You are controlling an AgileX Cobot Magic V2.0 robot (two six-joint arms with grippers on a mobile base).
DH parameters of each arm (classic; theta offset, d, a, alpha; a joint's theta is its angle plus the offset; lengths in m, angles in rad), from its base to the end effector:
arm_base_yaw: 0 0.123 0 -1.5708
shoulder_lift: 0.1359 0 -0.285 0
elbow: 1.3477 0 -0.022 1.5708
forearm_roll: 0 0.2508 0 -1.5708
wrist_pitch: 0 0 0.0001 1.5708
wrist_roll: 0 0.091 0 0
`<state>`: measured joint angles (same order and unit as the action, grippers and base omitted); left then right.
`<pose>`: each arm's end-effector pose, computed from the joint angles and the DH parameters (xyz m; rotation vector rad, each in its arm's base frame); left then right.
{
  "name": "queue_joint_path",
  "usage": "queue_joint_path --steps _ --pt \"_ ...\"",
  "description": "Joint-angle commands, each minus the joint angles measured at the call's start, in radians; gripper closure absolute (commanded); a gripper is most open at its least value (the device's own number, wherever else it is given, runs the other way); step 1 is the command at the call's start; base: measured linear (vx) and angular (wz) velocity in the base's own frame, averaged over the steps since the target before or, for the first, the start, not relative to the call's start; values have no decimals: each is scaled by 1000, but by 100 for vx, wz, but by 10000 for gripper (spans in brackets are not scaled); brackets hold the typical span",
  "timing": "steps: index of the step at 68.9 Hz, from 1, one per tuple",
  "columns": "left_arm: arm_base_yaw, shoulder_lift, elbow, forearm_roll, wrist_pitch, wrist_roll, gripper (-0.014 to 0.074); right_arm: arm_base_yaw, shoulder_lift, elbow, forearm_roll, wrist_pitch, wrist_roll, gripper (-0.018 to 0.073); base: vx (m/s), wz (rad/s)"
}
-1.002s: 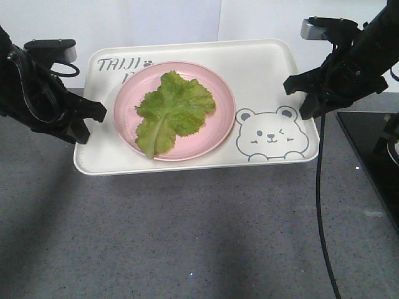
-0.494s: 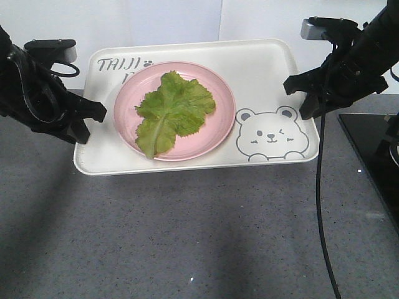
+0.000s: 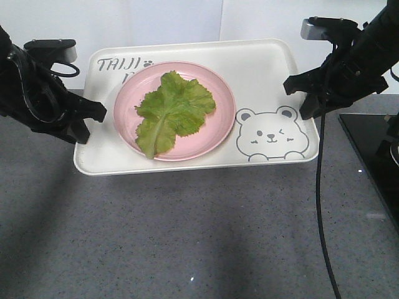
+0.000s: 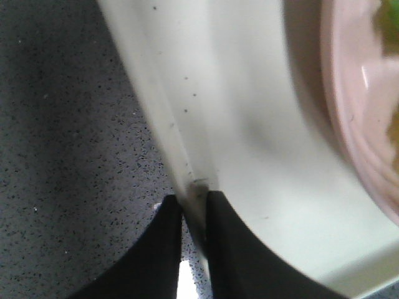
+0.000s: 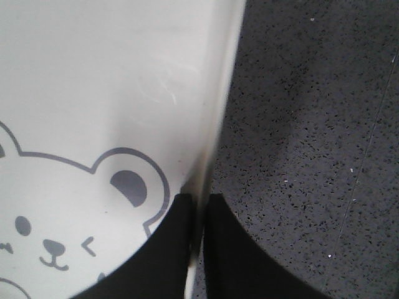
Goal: Transfer vegetables to tray and serve
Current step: 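Hold the tray with both grippers above the new counter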
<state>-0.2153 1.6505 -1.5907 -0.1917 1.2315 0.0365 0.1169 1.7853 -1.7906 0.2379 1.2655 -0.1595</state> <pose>0.3321 -0.0894 0.3468 0.3069 2.7606 -0.3132 0.3755 0.0647 0.3543 -0.3402 2.7017 0.3183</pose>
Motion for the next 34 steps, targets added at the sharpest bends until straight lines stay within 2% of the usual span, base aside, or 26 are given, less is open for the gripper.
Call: queue_joint_path --steps 1,34 --pt "-20 -52 -30 -95 -50 27 602 10 -55 -28 87 17 -21 564 0 0" --pt "-20 -52 -30 -95 -50 27 602 10 -55 -28 87 17 -21 564 0 0"
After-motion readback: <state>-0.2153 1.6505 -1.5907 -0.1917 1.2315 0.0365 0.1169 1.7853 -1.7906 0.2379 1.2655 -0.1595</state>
